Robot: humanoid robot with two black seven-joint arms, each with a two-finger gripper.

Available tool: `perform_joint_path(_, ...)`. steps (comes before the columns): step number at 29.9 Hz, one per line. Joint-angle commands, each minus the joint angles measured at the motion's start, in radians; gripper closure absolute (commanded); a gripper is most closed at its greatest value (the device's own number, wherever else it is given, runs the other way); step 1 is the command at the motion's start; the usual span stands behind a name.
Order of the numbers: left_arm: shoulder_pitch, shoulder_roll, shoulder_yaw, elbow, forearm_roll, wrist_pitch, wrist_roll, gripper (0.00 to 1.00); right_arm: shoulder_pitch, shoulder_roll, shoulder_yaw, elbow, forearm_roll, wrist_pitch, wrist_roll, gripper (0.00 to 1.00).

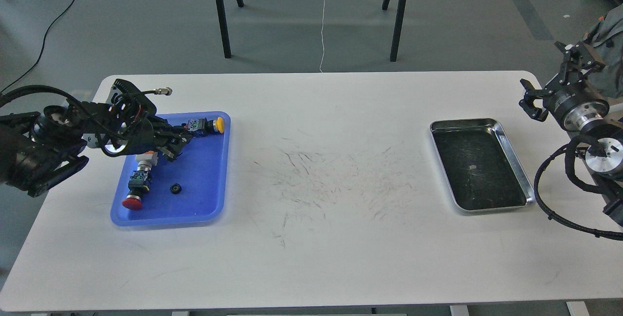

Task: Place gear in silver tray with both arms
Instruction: 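Lift the gear with the left gripper and carry it toward the table center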

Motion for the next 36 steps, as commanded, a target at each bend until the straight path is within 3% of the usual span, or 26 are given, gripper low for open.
perform_joint_path(1,-0.026,-0.002,-0.002,0.000,-0.050,-0.009,0.000,0.87,0.000,0.000,0.000,0.000,0.000,-0.001,0.000,0.02)
perform_joint_path(13,-0.130,-0.022,-0.005,0.000,-0.232,-0.086,0.000,0.86,-0.005,0.000,0.000,-0.001,0.000,-0.001,0.000,0.02)
perform_joint_path(20,-0.173,-0.137,-0.005,0.012,-0.260,-0.128,0.000,0.86,-0.005,0.003,0.000,-0.003,0.000,-0.001,0.000,0.02)
perform_joint_path(36,-0.181,-0.373,0.003,0.054,-0.262,-0.131,0.000,0.86,-0.005,0.005,0.000,-0.005,0.000,-0.001,0.000,0.02)
